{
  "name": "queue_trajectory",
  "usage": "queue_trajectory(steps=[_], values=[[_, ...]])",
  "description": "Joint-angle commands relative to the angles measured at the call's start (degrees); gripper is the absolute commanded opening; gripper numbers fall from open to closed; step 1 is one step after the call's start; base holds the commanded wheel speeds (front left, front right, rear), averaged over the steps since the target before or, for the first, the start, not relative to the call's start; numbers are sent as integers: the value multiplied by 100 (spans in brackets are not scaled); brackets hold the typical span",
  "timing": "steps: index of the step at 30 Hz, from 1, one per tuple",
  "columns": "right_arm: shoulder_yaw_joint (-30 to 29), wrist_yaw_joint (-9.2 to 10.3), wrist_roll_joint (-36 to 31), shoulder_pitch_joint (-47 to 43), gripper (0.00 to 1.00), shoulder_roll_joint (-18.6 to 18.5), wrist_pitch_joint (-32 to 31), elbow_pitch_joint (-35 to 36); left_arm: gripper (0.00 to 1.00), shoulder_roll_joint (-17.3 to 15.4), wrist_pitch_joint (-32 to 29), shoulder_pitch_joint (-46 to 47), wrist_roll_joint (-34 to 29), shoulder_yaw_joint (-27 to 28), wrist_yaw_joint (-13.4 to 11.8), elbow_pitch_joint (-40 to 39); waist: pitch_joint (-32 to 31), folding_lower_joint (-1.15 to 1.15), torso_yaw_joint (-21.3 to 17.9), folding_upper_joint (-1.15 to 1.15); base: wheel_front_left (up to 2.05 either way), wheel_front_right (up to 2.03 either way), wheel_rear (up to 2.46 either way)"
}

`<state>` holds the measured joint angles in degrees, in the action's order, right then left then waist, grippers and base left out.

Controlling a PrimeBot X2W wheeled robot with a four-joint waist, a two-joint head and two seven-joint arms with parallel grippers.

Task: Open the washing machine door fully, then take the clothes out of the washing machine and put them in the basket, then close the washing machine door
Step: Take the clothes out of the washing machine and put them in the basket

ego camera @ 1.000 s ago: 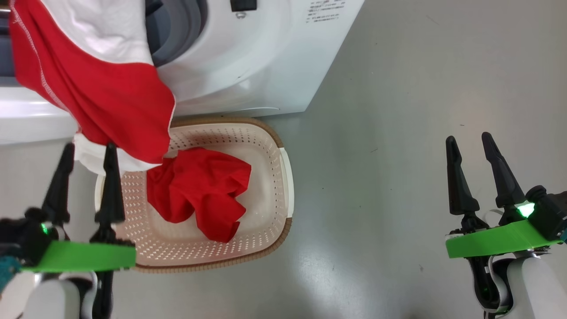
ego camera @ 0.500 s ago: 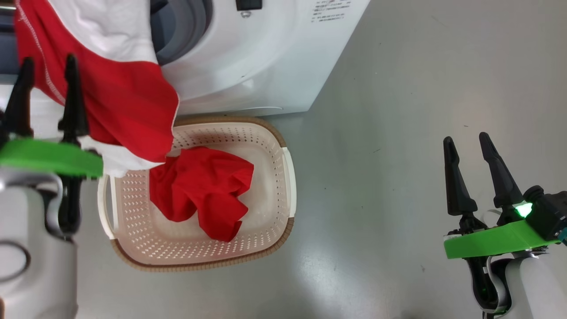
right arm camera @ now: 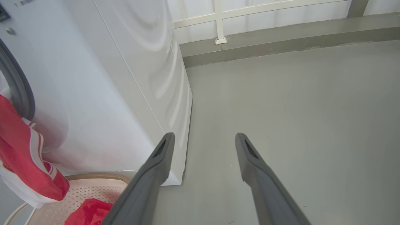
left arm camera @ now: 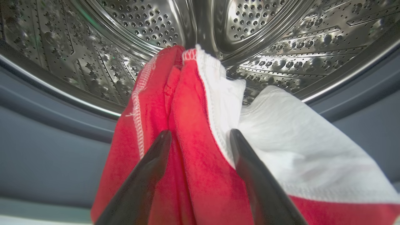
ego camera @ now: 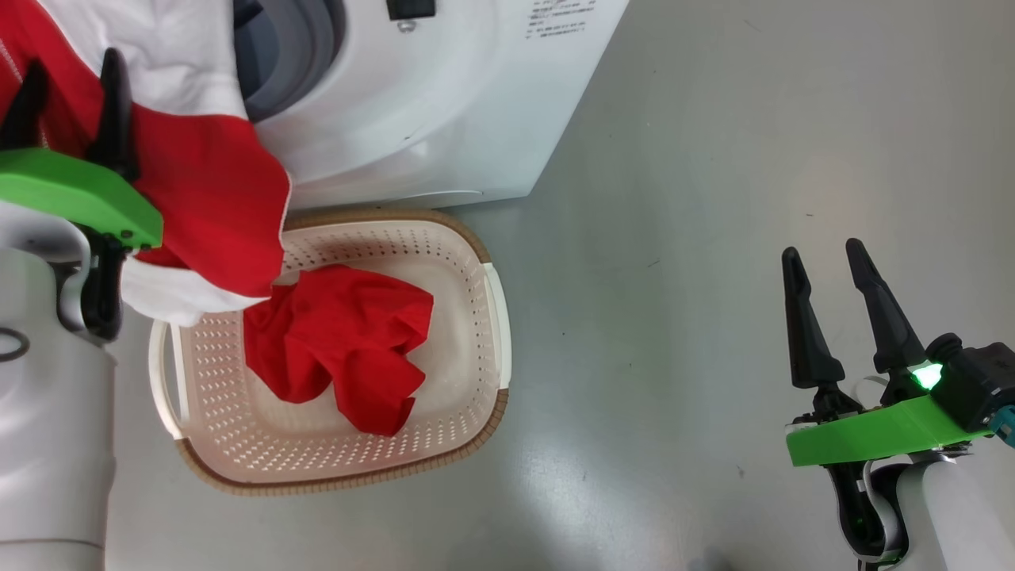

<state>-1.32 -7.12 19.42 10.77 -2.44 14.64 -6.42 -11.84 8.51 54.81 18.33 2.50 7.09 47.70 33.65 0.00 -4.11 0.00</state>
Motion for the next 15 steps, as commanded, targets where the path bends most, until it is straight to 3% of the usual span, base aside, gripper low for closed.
queue_trajectory(steps=[1,5,10,15], values=[[127,-36,-10,-61,100,-43,36,134,98,-303,70,114,-46,47,-1,57,-4,0,-18,0,0,0,0],[118,-36,-1,-71,100,-43,36,134,0,-322,255,282,-27,-80,18,396,-18,0,-20,0,0,0,0],[95,-36,-1,-85,100,-43,36,135,0,-317,530,359,63,-238,34,506,-54,0,10,0,0,0,0],[70,-36,-12,-83,100,-43,36,138,0,-316,640,262,202,-230,37,112,-81,0,62,0,0,0,0]])
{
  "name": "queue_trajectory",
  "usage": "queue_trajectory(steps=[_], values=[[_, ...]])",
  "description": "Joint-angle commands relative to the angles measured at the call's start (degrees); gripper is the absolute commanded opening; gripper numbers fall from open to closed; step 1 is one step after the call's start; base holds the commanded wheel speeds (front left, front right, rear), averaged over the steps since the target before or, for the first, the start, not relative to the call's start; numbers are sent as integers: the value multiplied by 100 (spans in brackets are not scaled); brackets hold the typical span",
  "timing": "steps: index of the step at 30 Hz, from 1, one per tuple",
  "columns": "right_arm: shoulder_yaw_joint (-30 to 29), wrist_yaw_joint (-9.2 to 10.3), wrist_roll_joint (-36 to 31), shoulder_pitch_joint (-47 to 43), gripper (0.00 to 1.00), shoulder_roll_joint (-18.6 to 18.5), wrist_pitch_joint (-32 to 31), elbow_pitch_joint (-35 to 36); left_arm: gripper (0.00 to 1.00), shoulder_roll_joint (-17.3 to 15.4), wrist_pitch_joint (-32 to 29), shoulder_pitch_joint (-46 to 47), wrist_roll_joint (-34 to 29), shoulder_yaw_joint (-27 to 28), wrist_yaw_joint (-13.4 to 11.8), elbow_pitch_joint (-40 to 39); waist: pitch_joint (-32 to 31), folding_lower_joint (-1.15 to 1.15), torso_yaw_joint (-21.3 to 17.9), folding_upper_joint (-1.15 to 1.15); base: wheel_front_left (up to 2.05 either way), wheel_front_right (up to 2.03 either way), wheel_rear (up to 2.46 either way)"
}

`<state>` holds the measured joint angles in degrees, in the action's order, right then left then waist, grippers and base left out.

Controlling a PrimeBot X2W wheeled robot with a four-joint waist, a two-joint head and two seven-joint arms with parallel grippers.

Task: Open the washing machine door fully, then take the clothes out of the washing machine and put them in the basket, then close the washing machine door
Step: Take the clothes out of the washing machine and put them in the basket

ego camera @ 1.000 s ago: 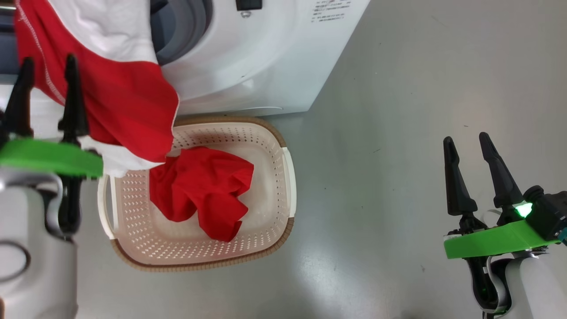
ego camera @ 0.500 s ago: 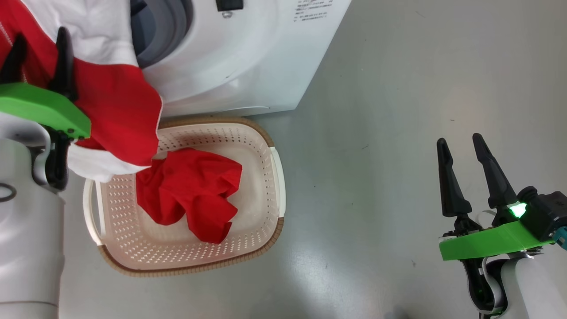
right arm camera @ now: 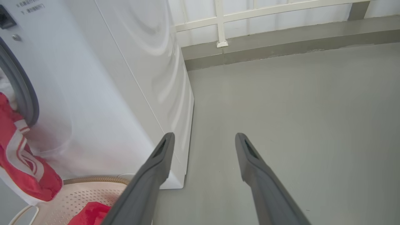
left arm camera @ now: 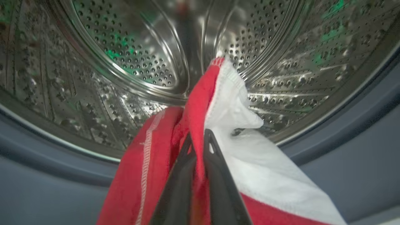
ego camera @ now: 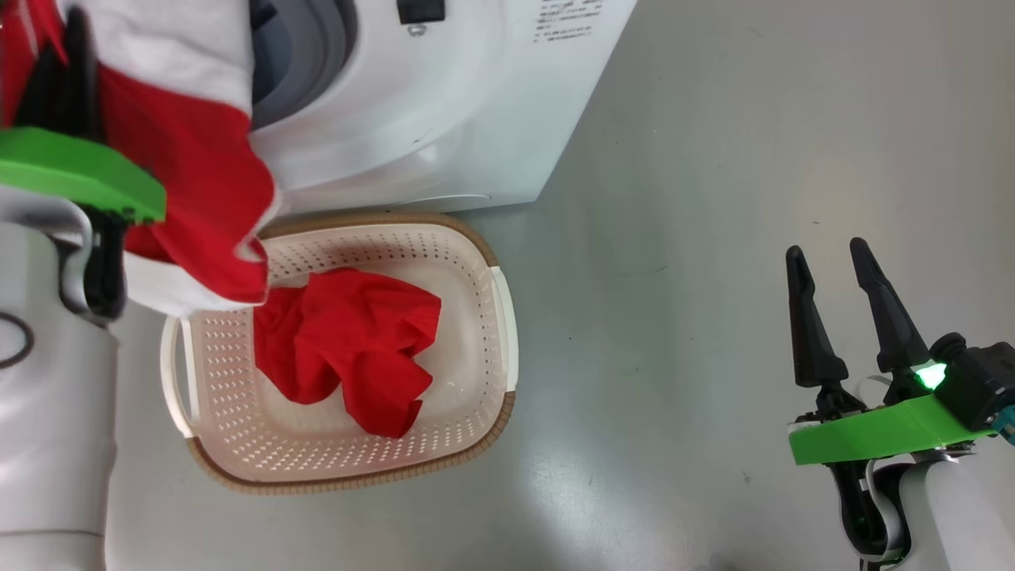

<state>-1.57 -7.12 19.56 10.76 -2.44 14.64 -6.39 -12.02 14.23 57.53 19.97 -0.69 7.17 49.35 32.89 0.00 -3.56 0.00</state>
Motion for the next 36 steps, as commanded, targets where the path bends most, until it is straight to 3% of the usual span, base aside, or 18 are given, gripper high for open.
queue_trajectory(steps=[1,10,17,26,36], values=[[88,-36,-29,-82,100,-43,36,139,0,-300,70,-72,48,140,30,-306,-5,0,20,0,0,0,0],[76,-36,-10,-108,100,-43,36,122,0,65,75,-1605,-126,570,31,-2344,-120,0,91,0,0,0,0],[61,-36,0,-97,100,-43,36,135,0,284,76,-2875,17,-116,31,-2861,-117,0,159,0,0,0,0],[106,-36,2,-29,100,-43,36,111,0,364,76,-3294,326,-718,31,-2321,-40,0,135,0,0,0,0],[139,-36,65,-2,100,-43,36,126,0,359,76,-3087,742,-1495,32,-903,54,0,-27,0,0,0,0]])
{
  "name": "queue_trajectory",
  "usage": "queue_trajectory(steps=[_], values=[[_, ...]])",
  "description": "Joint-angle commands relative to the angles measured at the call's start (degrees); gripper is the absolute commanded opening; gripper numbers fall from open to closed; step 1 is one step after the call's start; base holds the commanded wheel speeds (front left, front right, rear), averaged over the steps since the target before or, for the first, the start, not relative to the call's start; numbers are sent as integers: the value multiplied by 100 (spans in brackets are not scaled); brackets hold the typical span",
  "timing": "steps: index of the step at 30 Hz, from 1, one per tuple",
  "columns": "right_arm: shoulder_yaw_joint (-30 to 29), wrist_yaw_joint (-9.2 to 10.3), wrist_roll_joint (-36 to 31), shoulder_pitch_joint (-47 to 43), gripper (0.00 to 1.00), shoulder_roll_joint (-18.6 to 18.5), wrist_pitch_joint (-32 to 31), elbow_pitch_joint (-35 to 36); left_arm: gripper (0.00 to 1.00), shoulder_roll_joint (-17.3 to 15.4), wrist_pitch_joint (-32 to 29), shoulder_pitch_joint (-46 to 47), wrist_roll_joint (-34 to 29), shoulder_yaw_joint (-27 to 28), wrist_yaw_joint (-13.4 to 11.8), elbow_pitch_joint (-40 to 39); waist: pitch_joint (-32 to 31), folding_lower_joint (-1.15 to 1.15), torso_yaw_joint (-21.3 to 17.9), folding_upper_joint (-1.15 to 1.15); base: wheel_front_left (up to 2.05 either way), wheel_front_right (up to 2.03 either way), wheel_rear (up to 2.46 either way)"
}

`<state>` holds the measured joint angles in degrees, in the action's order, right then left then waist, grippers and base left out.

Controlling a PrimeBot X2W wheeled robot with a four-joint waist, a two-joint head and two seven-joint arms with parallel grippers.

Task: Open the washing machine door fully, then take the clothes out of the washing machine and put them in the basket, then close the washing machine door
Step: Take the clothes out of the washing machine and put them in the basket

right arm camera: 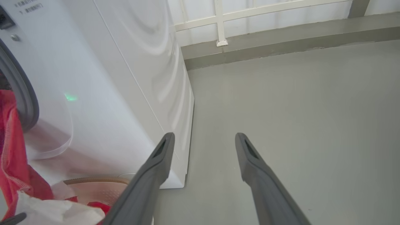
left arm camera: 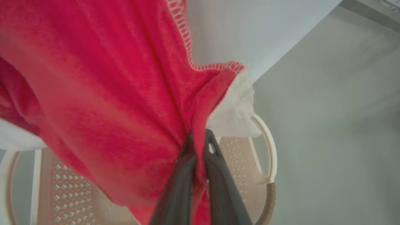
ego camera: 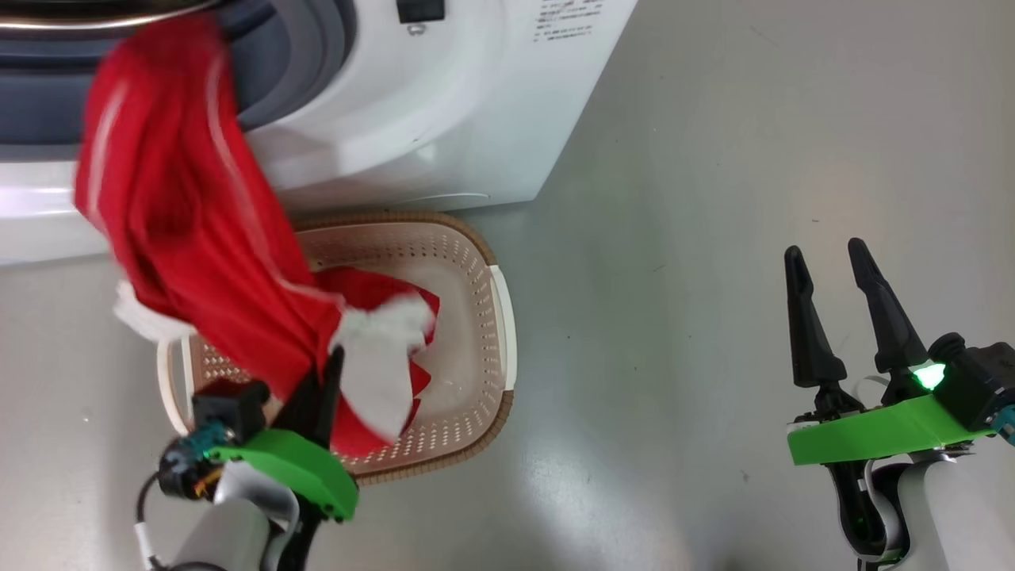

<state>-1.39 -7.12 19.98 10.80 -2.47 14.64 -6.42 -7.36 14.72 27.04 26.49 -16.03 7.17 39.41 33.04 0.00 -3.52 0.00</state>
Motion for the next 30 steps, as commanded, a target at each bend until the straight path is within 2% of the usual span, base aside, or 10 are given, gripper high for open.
queue_trajectory(steps=[1,5,15,20,26,27,28,29,30], values=[[123,-36,29,-1,100,-41,36,136,0,-116,28,17,144,-31,32,228,58,0,-42,0,0,0,0],[151,-36,44,31,100,-41,36,154,0,-167,28,276,269,-241,32,660,148,0,-86,0,0,0,0],[185,-36,58,109,100,-41,36,198,0,-306,28,763,442,-386,32,1096,428,0,-199,0,0,0,0],[254,-36,82,160,100,-41,36,208,0,-338,28,915,811,-946,32,1408,588,0,-276,0,0,0,0],[265,-36,102,207,100,-41,36,238,0,-470,28,1171,1154,-1115,32,1587,701,0,-302,0,0,0,0],[263,-36,102,213,100,-41,36,238,15,-493,28,1200,1176,-1102,32,1593,708,0,-302,0,0,0,0],[261,-36,101,218,100,-41,36,233,35,-511,28,1221,1193,-1088,32,1603,709,0,-302,0,0,0,0],[258,-36,99,222,100,-41,36,224,48,-525,28,1235,1207,-1074,32,1615,704,0,-301,0,0,0,0],[257,-36,98,225,100,-41,36,216,79,-540,28,1248,1213,-1055,32,1618,698,0,-300,0,0,0,0]])
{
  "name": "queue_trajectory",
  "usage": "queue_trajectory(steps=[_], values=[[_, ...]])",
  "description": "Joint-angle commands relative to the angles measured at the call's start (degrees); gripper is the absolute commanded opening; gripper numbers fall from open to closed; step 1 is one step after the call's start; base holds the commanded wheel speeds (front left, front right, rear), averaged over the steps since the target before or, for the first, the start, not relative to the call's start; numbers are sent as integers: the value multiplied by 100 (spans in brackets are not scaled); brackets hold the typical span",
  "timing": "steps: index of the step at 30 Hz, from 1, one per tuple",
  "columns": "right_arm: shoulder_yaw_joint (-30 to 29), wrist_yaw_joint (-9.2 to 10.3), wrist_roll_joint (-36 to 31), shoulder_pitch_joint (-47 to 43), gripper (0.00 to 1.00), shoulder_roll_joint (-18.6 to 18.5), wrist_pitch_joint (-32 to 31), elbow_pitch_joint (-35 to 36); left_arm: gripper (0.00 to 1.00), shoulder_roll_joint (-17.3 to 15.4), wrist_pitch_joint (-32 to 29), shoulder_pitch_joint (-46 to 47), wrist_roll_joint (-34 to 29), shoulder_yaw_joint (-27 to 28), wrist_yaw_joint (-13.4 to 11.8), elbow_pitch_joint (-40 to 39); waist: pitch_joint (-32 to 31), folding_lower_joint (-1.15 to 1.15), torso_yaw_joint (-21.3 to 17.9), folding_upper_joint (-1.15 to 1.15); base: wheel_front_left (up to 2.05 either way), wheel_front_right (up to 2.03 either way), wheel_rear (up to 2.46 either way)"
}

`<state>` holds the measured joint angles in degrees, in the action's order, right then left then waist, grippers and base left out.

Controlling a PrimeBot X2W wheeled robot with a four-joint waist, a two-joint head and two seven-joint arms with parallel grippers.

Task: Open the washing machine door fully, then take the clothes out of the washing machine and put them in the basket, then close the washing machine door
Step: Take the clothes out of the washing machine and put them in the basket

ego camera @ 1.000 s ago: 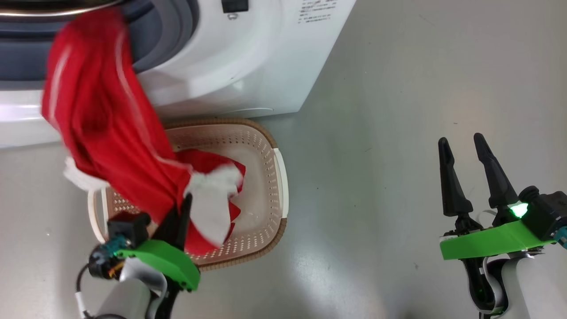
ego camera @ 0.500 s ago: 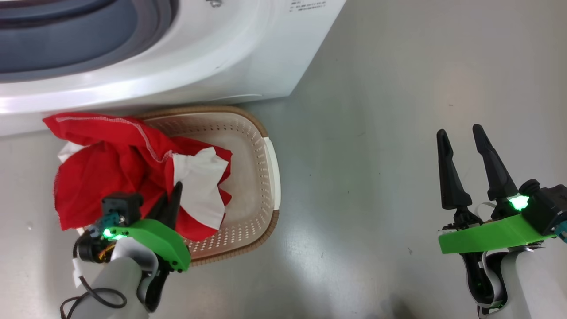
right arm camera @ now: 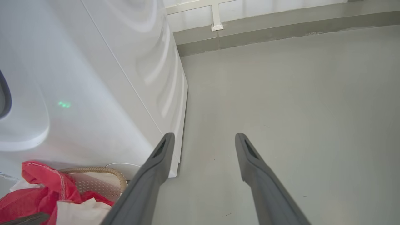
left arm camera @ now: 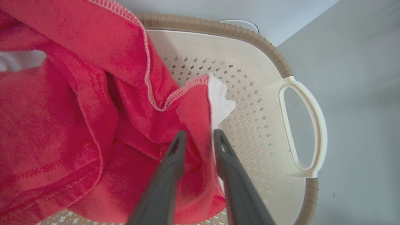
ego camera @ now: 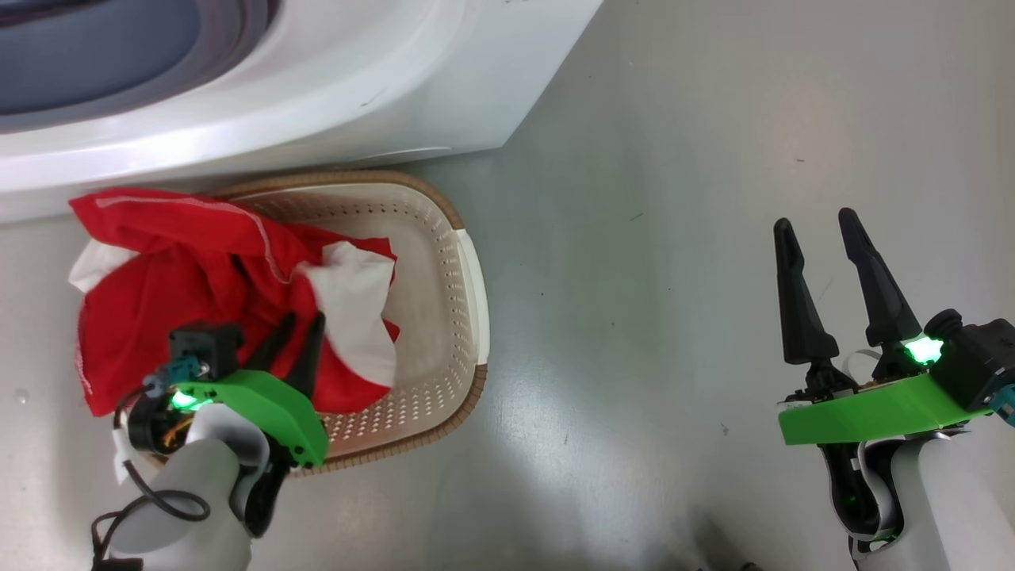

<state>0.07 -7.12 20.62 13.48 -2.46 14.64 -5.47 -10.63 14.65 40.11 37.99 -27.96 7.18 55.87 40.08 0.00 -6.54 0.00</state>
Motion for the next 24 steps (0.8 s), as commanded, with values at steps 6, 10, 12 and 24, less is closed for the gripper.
queue_trajectory(steps=[6,10,12,24], values=[[118,-36,26,-38,100,-42,36,64,100,-247,35,-93,37,289,31,-69,-125,0,38,0,0,0,0],[117,-36,11,-54,100,-42,36,27,100,-238,35,-175,-3,420,31,-121,-285,0,70,0,0,0,0],[117,-36,-5,-76,100,-42,36,7,100,-231,35,-240,-40,471,31,-176,-384,0,86,0,0,0,0],[86,-36,-112,-254,100,-42,36,-136,100,-200,35,-810,-729,1346,31,-870,-1181,0,209,0,0,0,0]])
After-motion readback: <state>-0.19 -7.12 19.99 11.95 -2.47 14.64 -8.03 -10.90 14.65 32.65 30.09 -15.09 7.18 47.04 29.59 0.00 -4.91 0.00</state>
